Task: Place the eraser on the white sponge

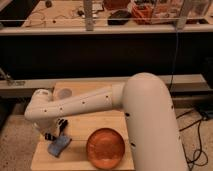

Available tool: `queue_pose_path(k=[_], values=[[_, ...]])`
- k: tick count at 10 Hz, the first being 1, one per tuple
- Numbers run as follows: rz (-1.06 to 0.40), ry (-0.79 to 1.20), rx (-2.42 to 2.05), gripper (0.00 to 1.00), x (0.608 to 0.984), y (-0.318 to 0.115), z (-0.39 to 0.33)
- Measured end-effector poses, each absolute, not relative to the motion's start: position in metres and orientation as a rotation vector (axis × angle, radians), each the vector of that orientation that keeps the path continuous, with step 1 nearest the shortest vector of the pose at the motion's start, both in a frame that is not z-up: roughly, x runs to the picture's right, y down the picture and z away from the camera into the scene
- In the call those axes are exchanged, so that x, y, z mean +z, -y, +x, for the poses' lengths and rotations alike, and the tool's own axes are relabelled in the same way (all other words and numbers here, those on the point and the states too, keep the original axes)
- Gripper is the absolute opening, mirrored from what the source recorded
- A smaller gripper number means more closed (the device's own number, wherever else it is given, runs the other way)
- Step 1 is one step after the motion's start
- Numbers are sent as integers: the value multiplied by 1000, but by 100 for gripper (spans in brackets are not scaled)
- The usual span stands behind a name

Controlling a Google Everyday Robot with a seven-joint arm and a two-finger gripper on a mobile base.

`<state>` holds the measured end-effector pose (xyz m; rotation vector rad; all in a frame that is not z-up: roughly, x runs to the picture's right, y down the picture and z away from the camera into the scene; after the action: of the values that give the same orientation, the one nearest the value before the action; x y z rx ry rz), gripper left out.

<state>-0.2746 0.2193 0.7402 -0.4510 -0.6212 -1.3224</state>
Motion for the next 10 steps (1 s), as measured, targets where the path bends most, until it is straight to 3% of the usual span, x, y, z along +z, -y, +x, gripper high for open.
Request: queue_pose_path(k=[10], values=[[-430,633,-1254,3,746,-217,-263]])
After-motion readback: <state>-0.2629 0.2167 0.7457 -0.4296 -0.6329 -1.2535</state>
